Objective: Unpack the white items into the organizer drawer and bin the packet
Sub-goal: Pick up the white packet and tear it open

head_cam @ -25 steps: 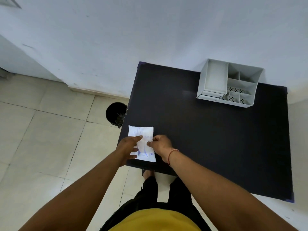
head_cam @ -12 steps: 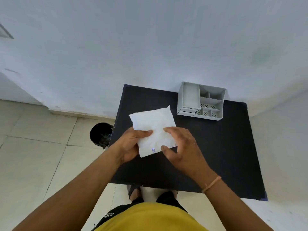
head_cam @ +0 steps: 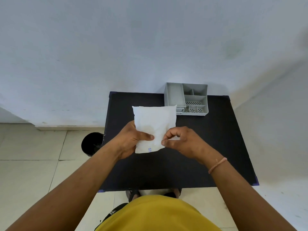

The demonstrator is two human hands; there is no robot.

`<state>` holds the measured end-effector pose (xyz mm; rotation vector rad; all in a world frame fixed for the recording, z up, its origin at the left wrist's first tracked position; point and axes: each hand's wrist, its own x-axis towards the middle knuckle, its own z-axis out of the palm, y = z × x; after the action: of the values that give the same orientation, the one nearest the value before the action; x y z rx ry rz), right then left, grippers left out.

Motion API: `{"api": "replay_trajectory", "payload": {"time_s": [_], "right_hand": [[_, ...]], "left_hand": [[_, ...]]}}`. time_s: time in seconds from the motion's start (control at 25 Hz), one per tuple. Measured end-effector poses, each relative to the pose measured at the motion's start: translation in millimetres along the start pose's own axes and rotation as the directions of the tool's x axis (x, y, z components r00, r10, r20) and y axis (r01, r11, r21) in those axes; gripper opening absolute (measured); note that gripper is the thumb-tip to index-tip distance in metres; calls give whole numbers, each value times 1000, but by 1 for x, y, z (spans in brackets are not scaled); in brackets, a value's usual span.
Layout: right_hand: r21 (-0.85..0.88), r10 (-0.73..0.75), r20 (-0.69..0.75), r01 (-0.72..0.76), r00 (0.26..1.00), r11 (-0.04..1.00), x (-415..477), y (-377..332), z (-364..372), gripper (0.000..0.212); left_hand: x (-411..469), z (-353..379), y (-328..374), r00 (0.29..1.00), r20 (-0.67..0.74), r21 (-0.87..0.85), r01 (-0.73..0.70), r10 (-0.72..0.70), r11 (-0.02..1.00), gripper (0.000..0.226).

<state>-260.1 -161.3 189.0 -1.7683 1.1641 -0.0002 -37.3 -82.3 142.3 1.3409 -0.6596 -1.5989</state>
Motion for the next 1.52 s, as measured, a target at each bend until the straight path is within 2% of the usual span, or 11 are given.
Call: {"api": "replay_trajectory", "payload": {"time_s": [0.12,0.28,0.48,0.6,0.76,0.92,1.08,1.24,1.4,1.52], "right_hand": [[29,12,4,-12,1000,1000,0,4,-1,19],[126,32,51,-38,998,991,1,11,-12,16],[170,-26,10,24,1000,985,-4,22,-32,11],[143,22,37,-27,999,989,-2,32,-43,14],[132,92,81,-102,992,986,2,44,-45,14],[252,111,157,-149,981,956,-2,54,-48,7],[285,103,211,-162,972,945,-6,62,-57,11],[280,91,274,-170,957,945,-7,67,-67,12],[263,102,221,-160,970,951,-4,65,-69,9],[400,158,141,-203,977,894,-3,67,-61,12]], "left_hand": [[4,10,0,1000,4,29,-27,27,999,68],[13,21,-3,997,-18,88,-67,69,994,63],[25,41,-2,999,-37,-31,-39,38,999,59],[31,49,1,999,-29,-37,-40,39,999,62],[34,54,7,1000,17,71,-17,16,997,71],[36,62,5,998,35,132,-47,43,990,69],[41,74,2,996,24,205,-85,82,975,64],[45,80,-1,998,13,185,-69,67,980,60],[49,81,1,1000,-11,118,-20,21,993,69],[52,87,-1,997,-67,147,-20,30,989,69]]}}
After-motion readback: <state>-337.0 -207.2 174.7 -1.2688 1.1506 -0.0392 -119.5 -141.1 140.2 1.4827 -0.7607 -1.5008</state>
